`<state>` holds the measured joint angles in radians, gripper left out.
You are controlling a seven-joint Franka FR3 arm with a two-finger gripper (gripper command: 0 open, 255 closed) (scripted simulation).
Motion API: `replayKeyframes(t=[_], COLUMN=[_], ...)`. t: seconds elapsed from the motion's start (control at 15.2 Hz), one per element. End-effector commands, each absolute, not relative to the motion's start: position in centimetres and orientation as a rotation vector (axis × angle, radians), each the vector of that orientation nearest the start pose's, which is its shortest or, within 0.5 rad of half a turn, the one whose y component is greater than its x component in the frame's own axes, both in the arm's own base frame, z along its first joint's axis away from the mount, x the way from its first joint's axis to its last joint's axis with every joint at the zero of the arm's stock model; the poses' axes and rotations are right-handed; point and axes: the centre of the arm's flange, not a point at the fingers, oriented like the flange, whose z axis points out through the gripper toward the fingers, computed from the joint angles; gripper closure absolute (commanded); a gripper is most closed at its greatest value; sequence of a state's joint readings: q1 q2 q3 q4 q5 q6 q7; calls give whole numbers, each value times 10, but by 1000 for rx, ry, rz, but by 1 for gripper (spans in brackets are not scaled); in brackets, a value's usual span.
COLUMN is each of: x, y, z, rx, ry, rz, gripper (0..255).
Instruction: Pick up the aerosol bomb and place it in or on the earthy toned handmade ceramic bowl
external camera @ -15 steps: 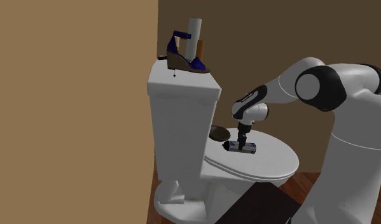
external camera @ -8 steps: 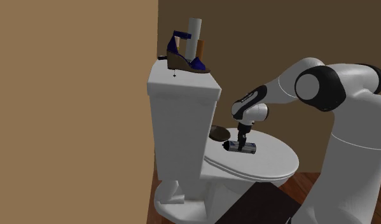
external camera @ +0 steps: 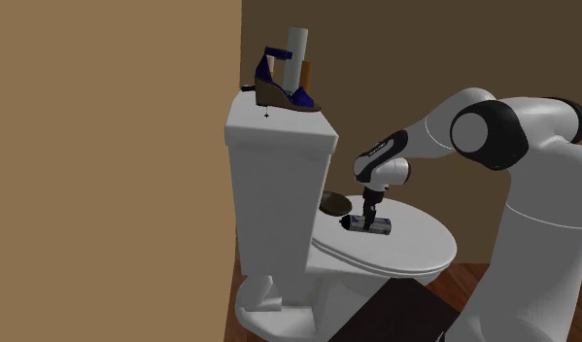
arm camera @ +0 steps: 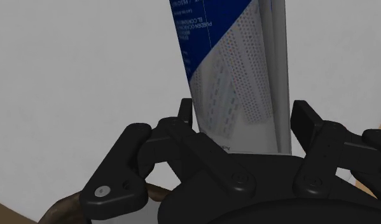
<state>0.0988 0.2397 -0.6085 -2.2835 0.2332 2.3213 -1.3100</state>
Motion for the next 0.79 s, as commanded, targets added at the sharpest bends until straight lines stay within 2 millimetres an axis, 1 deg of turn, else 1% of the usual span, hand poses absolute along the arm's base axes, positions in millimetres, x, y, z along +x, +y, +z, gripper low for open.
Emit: replayKeyframes(t=[0.0, 0.73], x=[449, 449], y=[-250, -250], z=[254, 312], rx=[-2862, -2862], ry=[-933, -933], rz=[112, 112], gripper=[255, 255])
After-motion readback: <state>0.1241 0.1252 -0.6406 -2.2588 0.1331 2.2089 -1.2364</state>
